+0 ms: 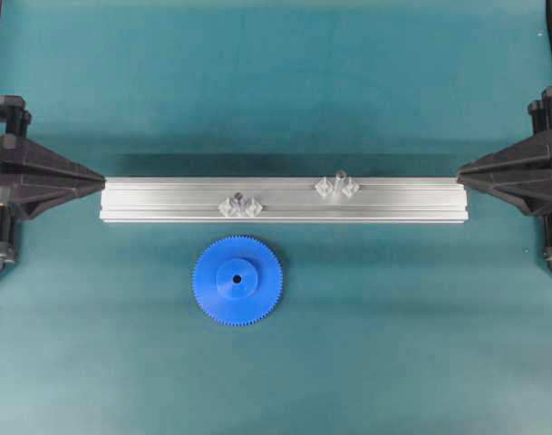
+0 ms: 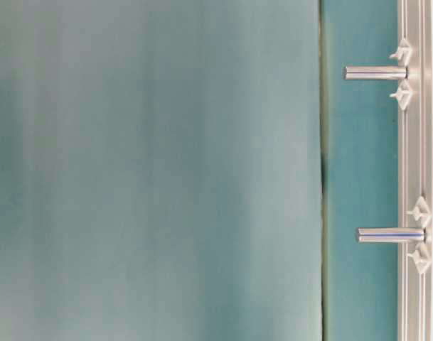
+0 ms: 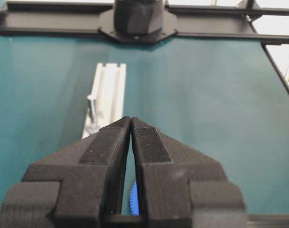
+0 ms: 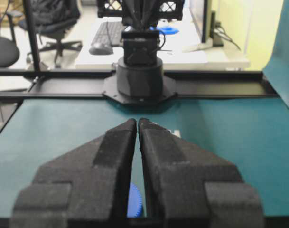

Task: Find the location of the shaft and insert the large gear.
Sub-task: 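Move the left gripper toward the blue gear in front of the rail, then lower the left gripper and grasp the blue gear by its hub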

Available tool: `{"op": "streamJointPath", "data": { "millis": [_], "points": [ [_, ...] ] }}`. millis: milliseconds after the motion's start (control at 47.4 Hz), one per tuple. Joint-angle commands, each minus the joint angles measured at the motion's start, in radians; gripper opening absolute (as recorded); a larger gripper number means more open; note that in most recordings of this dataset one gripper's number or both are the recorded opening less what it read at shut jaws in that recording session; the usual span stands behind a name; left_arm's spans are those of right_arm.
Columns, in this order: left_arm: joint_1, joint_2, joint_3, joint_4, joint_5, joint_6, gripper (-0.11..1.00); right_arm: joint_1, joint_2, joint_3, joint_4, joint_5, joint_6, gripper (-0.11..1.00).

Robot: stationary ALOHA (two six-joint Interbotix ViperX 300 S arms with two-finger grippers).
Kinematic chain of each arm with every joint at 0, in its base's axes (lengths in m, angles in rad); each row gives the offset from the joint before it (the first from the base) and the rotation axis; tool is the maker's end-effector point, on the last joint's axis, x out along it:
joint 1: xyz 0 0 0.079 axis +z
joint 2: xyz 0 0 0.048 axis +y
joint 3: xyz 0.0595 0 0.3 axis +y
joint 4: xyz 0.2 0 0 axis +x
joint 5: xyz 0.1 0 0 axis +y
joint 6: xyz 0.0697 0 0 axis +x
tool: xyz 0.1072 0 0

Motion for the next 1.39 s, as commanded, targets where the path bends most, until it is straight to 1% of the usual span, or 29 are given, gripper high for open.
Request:
{"op": "streamJointPath", "data": {
  "millis": [0,63,84,127,169,253,338,506,696,970,1139,1371],
  "points": [
    [-0.009,0.023,-0.003,0.011,0.011,-0.026,0.11,0.0,0.011,-0.005,0.003,0.0,-0.002,0.16],
    [-0.009,0.037,-0.017,0.011,0.025,-0.055,0.12,0.0,0.005,0.006,0.014,0.015,0.009,0.19],
    [-0.009,0.041,-0.021,0.011,0.028,-0.063,0.09,0.002,0.003,0.009,0.017,0.026,0.014,0.18],
    [-0.011,0.049,-0.032,0.011,0.032,-0.074,0.03,0.002,-0.002,0.015,0.023,0.048,0.029,0.13],
    [-0.012,0.057,-0.044,0.011,0.037,-0.08,0.0,0.003,-0.008,0.018,0.025,0.071,0.046,0.09],
    [-0.025,0.084,-0.071,0.014,0.066,-0.078,0.0,0.005,-0.017,0.018,0.023,0.127,0.083,0.04],
    [-0.046,0.135,-0.11,0.015,0.126,-0.075,0.0,0.005,-0.02,0.015,0.025,0.186,0.1,0.04],
    [-0.087,0.261,-0.169,0.015,0.213,-0.074,0.0,0.005,-0.02,0.003,0.023,0.299,0.101,0.03],
    [-0.112,0.422,-0.235,0.015,0.245,-0.075,0.0,0.006,-0.02,-0.009,0.023,0.387,0.101,0.03],
    [-0.117,0.611,-0.334,0.015,0.276,-0.077,0.0,0.005,-0.02,-0.025,0.023,0.506,0.103,0.03],
    [-0.117,0.692,-0.391,0.015,0.316,-0.087,0.0,0.005,-0.02,-0.025,0.023,0.546,0.103,0.03],
    [-0.118,0.796,-0.471,0.015,0.388,-0.092,0.0,0.003,-0.02,-0.023,0.023,0.551,0.103,0.03]
  ]
}}
